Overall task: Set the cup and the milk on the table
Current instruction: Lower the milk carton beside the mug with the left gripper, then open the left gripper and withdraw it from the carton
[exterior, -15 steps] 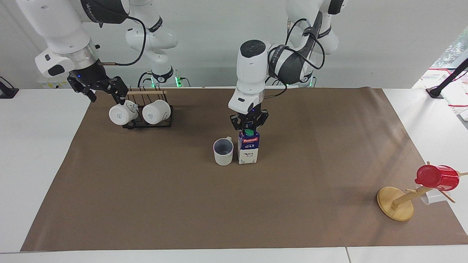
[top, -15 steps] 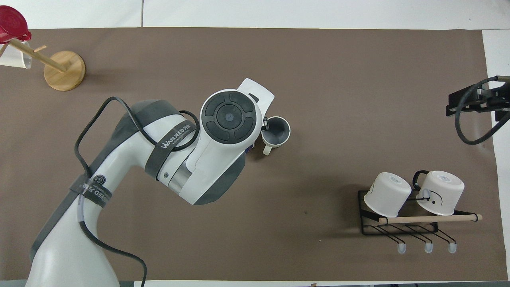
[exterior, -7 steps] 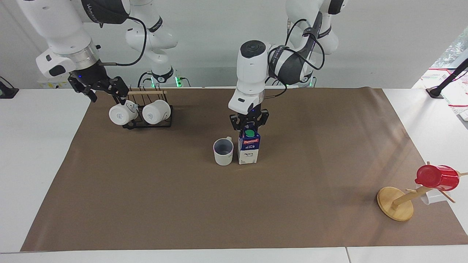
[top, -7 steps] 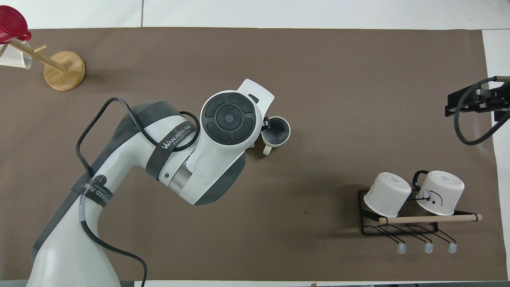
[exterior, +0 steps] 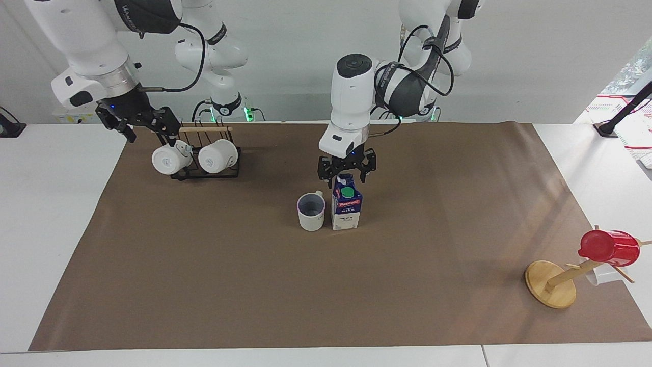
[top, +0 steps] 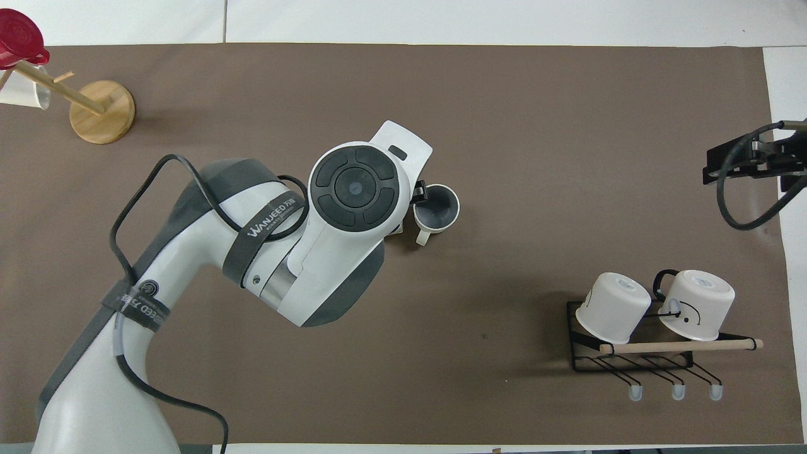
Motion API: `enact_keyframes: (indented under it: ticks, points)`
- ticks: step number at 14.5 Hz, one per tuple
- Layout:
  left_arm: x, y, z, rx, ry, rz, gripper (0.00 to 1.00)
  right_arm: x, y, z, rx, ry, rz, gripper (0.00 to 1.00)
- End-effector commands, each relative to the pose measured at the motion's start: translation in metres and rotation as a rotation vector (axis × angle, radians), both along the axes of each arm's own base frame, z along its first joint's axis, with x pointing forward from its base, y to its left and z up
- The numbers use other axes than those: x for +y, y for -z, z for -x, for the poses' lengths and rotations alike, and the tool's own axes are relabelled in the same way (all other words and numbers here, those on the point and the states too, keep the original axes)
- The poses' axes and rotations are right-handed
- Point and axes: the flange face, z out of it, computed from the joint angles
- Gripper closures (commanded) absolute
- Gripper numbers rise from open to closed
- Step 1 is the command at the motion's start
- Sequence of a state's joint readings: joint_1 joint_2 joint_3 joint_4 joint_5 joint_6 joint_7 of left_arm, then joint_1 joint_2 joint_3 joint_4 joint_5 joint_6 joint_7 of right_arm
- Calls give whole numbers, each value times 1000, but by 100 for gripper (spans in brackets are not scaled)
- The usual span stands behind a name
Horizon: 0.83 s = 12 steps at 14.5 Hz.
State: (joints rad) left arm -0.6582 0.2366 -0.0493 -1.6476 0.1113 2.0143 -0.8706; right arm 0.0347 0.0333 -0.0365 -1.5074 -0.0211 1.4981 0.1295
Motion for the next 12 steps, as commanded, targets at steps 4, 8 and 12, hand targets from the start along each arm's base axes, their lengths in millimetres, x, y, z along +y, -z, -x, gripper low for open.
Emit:
enact_keyframes:
  ticks: [4,8,12]
  points:
    - [98,-64,-4,-5,-66,-13,0,2,-2,2,-13,-23,-7,0]
    - [180,-67,-27,29,-11,-57,0,2,-1,1,-15,-24,-7,0]
    - [262,-80,-41,96,62,-25,0,-3,-2,1,-13,-20,-7,0]
